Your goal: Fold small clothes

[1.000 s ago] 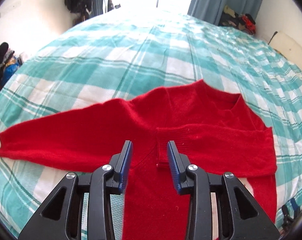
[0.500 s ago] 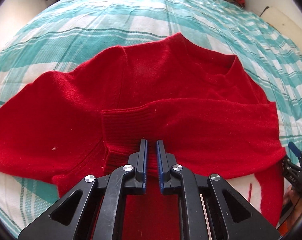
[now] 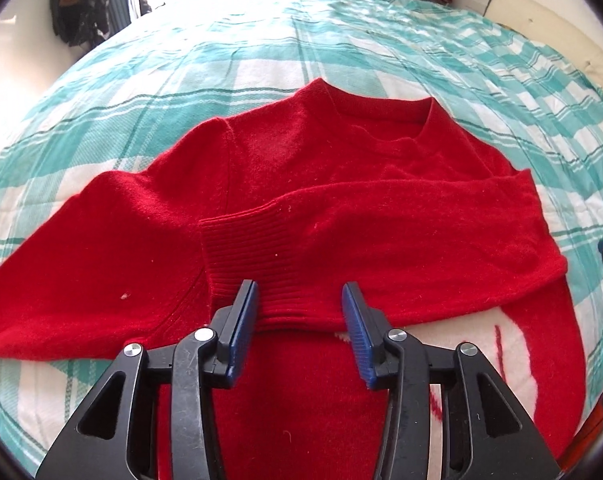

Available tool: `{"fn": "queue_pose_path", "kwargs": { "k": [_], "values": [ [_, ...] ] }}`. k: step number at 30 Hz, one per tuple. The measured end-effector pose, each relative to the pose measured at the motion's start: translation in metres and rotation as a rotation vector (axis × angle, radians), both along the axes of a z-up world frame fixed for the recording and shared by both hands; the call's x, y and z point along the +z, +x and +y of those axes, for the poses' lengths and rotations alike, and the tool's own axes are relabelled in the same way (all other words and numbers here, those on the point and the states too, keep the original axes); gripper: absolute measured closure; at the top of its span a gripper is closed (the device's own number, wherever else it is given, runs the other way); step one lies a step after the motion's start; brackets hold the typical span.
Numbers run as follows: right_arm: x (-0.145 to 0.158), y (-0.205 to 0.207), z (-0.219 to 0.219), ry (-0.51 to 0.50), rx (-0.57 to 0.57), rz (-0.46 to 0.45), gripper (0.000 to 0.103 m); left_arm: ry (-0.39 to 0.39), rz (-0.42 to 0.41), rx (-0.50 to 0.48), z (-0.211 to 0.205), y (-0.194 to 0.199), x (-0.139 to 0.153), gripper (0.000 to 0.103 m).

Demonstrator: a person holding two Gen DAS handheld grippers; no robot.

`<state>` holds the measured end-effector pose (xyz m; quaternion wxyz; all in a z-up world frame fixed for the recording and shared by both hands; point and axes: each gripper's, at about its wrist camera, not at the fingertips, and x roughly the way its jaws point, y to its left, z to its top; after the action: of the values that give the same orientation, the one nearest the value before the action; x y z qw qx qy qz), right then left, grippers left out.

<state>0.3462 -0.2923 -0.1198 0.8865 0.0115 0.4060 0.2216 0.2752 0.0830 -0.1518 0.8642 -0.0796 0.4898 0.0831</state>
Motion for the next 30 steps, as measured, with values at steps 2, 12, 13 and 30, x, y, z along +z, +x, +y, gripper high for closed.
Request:
{"fn": "queue_pose_path", "kwargs": {
  "k": [2,12,13,30],
  "values": [
    [0.011,0.01,0.02,0.249,0.116,0.088,0.025,-0.007,-0.006,0.006,-0.001,-0.009,0.005,0.056],
    [-0.051,0.021,0.029,0.159,0.067,0.375,0.093,-0.066,-0.085,0.169,0.048,-0.125,0.028,0.03],
    [-0.043,0.01,0.021,0.12,0.067,0.329,0.088,-0.075,-0.091,0.201,0.055,-0.138,0.027,0.028],
    [-0.081,-0.037,-0.071,-0.157,-0.096,0.058,0.001,0.022,-0.104,0.285,0.053,-0.175,-0.041,0.01]
  ]
}}
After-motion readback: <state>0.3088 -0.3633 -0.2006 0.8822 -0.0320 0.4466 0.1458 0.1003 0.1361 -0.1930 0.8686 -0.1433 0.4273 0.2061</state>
